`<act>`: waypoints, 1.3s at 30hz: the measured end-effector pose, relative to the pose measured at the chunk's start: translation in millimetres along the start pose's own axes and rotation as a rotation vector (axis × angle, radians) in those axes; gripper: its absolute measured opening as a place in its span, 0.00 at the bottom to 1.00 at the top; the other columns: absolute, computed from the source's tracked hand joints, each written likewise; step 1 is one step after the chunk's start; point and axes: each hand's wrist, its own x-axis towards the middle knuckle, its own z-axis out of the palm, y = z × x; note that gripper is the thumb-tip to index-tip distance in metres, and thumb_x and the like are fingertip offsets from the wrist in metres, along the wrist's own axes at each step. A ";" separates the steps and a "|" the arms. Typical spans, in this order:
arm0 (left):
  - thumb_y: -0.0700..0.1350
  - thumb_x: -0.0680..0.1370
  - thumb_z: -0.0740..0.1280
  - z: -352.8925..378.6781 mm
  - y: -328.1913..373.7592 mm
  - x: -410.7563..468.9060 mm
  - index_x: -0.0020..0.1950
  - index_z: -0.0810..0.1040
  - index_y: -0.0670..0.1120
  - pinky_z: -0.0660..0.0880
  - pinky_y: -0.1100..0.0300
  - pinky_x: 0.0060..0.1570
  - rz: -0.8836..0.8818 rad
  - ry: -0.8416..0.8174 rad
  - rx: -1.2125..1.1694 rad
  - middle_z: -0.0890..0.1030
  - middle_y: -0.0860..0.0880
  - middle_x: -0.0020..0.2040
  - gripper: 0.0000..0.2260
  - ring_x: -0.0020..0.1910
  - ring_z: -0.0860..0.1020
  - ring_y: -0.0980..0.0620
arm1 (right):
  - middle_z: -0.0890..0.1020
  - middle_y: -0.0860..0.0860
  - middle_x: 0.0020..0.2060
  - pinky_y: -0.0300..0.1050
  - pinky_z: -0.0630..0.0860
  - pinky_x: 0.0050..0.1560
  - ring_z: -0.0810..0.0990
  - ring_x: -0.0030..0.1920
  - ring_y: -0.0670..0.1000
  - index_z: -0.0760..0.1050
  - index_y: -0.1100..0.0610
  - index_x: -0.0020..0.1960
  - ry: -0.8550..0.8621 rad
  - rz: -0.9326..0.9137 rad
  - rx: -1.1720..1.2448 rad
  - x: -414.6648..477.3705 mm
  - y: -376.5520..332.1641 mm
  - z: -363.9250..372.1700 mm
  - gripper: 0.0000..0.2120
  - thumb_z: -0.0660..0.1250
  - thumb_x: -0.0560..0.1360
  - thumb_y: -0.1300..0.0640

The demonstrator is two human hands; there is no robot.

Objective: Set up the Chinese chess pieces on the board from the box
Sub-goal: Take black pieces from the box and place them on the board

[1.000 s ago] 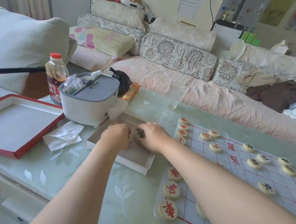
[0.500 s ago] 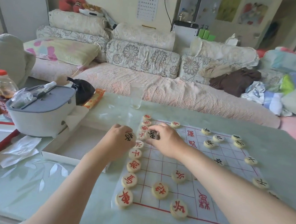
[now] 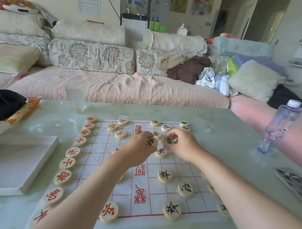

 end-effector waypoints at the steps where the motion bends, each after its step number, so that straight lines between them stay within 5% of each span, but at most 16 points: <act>1: 0.50 0.76 0.65 8.6 9.8 8.3 0.68 0.71 0.51 0.72 0.61 0.36 0.003 -0.022 0.001 0.70 0.50 0.61 0.20 0.46 0.74 0.50 | 0.80 0.43 0.49 0.33 0.68 0.40 0.77 0.46 0.43 0.78 0.49 0.53 0.027 0.023 0.006 2.8 10.0 -9.3 0.13 0.75 0.71 0.47; 10: 0.46 0.75 0.68 69.3 58.0 74.8 0.66 0.73 0.47 0.73 0.57 0.44 0.044 -0.178 0.137 0.71 0.49 0.61 0.20 0.49 0.72 0.50 | 0.80 0.48 0.50 0.42 0.70 0.49 0.78 0.53 0.51 0.77 0.51 0.53 0.235 0.279 -0.013 40.2 100.1 -46.1 0.14 0.75 0.72 0.48; 18: 0.50 0.71 0.73 94.9 46.3 102.2 0.68 0.70 0.51 0.75 0.53 0.55 0.048 -0.285 0.250 0.76 0.50 0.62 0.27 0.57 0.75 0.48 | 0.80 0.46 0.52 0.44 0.73 0.49 0.78 0.53 0.50 0.76 0.48 0.52 0.268 0.260 -0.134 76.1 116.6 -30.2 0.14 0.74 0.71 0.44; 29: 0.45 0.70 0.75 86.2 34.1 108.7 0.64 0.75 0.52 0.68 0.63 0.46 0.046 -0.160 0.014 0.75 0.49 0.60 0.24 0.51 0.74 0.52 | 0.78 0.50 0.51 0.47 0.73 0.50 0.76 0.53 0.55 0.82 0.47 0.47 0.227 0.213 -0.257 89.2 110.4 -16.2 0.10 0.66 0.76 0.43; 31: 0.45 0.70 0.75 87.9 35.7 106.4 0.64 0.74 0.53 0.70 0.64 0.46 0.034 -0.136 -0.047 0.76 0.51 0.59 0.24 0.52 0.76 0.52 | 0.79 0.50 0.47 0.46 0.75 0.47 0.78 0.49 0.54 0.82 0.48 0.46 0.270 0.179 -0.201 88.4 100.4 -21.8 0.10 0.64 0.77 0.46; 35: 0.44 0.70 0.75 90.2 46.1 99.6 0.62 0.74 0.53 0.69 0.70 0.36 0.040 -0.026 -0.179 0.78 0.55 0.56 0.23 0.47 0.77 0.56 | 0.82 0.51 0.32 0.41 0.71 0.30 0.78 0.28 0.51 0.81 0.51 0.42 0.043 0.205 0.204 77.2 77.3 -32.9 0.10 0.63 0.77 0.51; 39: 0.46 0.70 0.76 93.0 59.8 93.1 0.59 0.75 0.55 0.75 0.67 0.35 -0.014 0.035 -0.338 0.78 0.57 0.53 0.20 0.43 0.79 0.60 | 0.83 0.51 0.38 0.41 0.69 0.29 0.77 0.29 0.49 0.82 0.53 0.50 -0.037 0.281 0.451 61.3 75.9 -40.7 0.07 0.65 0.79 0.55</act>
